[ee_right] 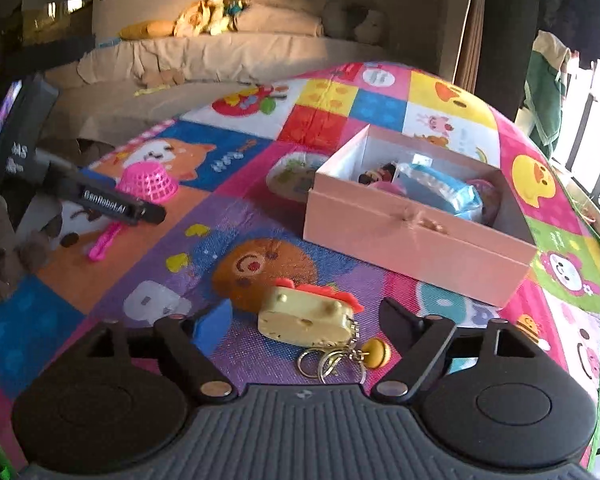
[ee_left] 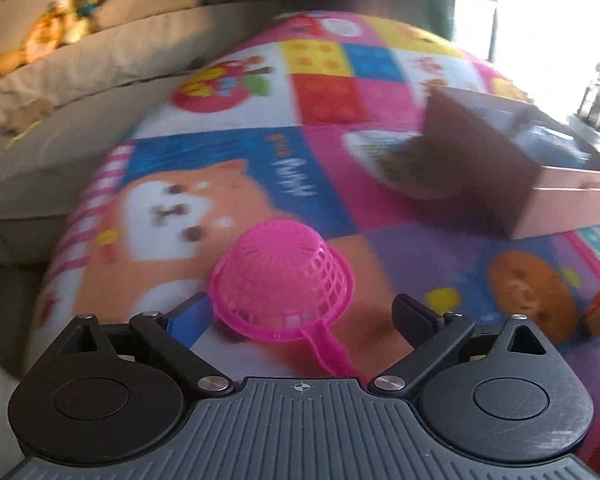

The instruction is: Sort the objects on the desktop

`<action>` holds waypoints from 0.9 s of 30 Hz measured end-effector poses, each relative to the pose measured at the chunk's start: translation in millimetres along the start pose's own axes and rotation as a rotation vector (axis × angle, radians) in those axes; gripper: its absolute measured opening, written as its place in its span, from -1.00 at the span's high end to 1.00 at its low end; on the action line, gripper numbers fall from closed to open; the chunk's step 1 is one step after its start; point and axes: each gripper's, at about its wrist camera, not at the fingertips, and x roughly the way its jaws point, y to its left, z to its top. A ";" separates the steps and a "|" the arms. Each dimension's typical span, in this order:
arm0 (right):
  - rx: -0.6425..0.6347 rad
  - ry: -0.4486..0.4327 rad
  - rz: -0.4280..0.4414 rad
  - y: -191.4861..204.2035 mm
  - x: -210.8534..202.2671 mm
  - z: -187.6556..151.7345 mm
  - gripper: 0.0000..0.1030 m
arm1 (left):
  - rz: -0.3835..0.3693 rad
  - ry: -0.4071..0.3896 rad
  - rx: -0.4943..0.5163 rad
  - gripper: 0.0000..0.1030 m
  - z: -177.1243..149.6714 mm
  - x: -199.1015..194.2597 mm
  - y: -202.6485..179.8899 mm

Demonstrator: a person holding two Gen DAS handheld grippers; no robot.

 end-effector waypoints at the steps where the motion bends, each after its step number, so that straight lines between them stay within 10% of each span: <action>1: 0.004 0.012 -0.008 1.8 3.6 0.4 -0.59 | -0.043 0.000 0.023 -0.94 -1.0 0.2 -6.5; 7: -0.035 -0.014 -0.049 14.4 -4.8 -1.9 -0.55 | -0.225 -0.022 0.136 -0.95 -11.4 -9.6 -34.7; 18: -0.256 -0.027 -0.232 42.3 17.7 -7.3 -0.09 | -0.185 -0.024 0.005 -0.99 -11.2 -8.5 -16.2; 27: -0.020 -0.115 -0.059 9.5 -7.1 28.3 -0.09 | -0.190 -0.022 0.004 -1.00 -10.8 -7.3 -17.2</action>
